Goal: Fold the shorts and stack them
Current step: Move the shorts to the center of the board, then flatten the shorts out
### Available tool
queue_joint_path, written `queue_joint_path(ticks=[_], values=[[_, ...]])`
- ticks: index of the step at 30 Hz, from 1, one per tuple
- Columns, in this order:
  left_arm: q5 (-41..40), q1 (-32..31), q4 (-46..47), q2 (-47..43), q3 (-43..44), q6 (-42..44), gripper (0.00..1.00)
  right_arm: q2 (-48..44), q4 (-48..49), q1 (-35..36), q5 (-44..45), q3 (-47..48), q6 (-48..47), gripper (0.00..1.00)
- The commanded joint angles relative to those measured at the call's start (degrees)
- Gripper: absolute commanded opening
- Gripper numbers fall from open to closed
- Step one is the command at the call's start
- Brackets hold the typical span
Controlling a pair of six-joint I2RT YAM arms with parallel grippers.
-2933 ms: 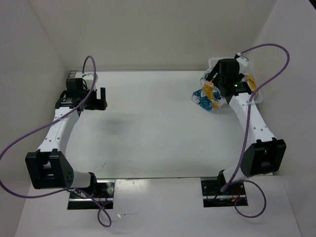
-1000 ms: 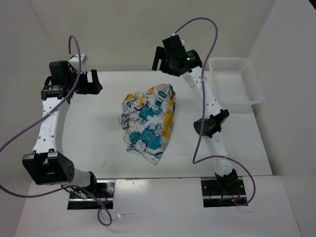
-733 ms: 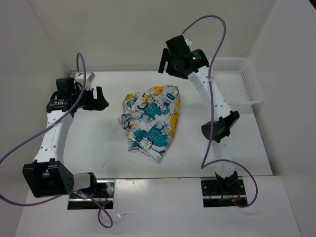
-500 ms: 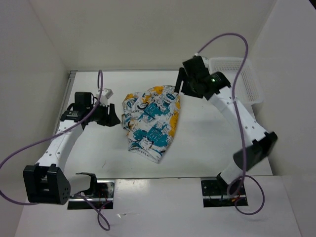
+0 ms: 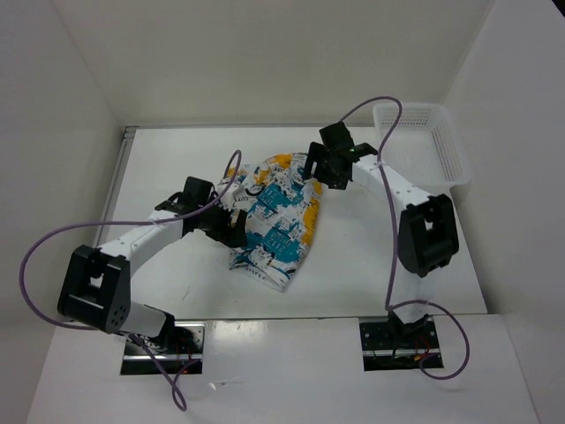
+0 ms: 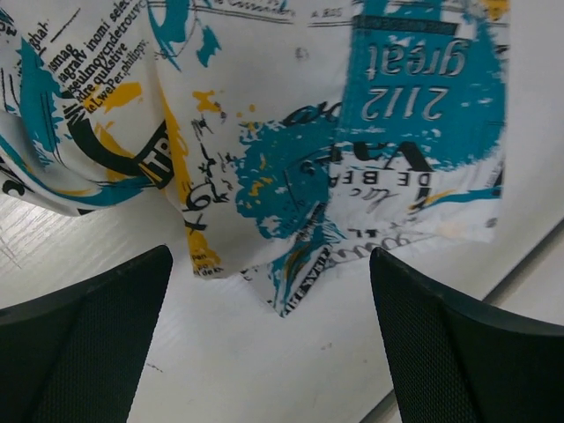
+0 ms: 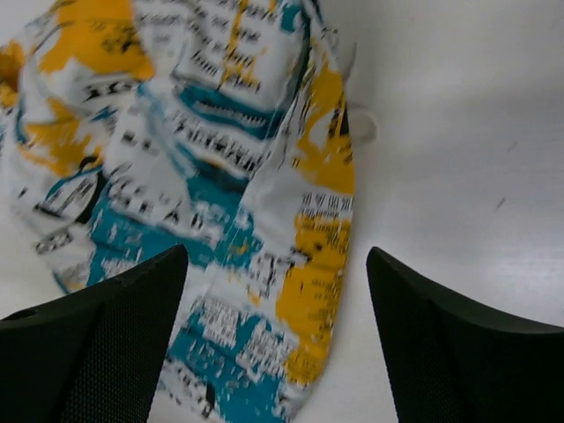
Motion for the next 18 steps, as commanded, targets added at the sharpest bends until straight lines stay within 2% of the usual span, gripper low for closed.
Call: queue_joint_path(ticks=[1, 3, 6, 7, 8, 9, 11, 12, 13, 15, 16, 18], values=[[-2.95, -1.04, 5.73, 4.15, -0.28, 0.3, 1.0, 8.24, 5.61, -3.82, -3.91, 5.87, -0.65, 0.87], [-2.95, -1.04, 5.74, 5.74, 0.42, 0.3, 1.0, 11.6, 6.14, -5.24, -6.54, 7.64, -0.65, 0.87], [-2.95, -1.04, 7.06, 7.59, 0.95, 0.3, 0.79, 16.96, 7.28, -6.56, -7.43, 12.64, -1.26, 0.83], [-2.95, -1.04, 7.67, 7.59, 0.95, 0.3, 0.7, 18.19, 7.29, -7.17, -7.96, 14.05, -1.26, 0.76], [-2.95, -1.04, 7.68, 8.12, 1.65, 0.3, 0.47, 19.43, 7.29, -7.18, -7.96, 15.54, -1.78, 0.73], [-3.65, -1.04, 7.68, 8.12, 1.65, 0.3, 0.3, 21.61, 6.51, -7.18, -7.96, 17.12, -1.79, 0.69], [-4.36, -1.04, 6.37, 8.12, 3.23, 0.3, 0.04, 23.73, 5.88, -7.18, -8.49, 21.08, -1.79, 0.57], [-5.32, -1.04, 5.75, 8.12, 3.24, 0.3, 0.01, 24.27, 5.88, -7.18, -8.49, 23.18, -1.79, 0.51], [-6.37, -1.04, 4.44, 8.12, 4.28, 0.3, 0.0, 24.27, 5.88, -7.18, -8.49, 24.16, -1.79, 0.39], [-7.69, -1.04, 2.68, 6.55, 6.3, 0.3, 0.0, 25.59, 3.7, -7.18, -8.49, 27.67, -1.17, 0.23], [-7.7, -1.04, 2.67, 6.02, 7.09, 0.3, 0.0, 26.37, 2.82, -7.18, -8.49, 29.08, -1.17, 0.11], [-7.7, 1.31, 1.36, 4.09, 10.59, 0.3, 0.0, 26.38, 2.02, -7.18, -8.49, 31.55, -1.17, 0.03]])
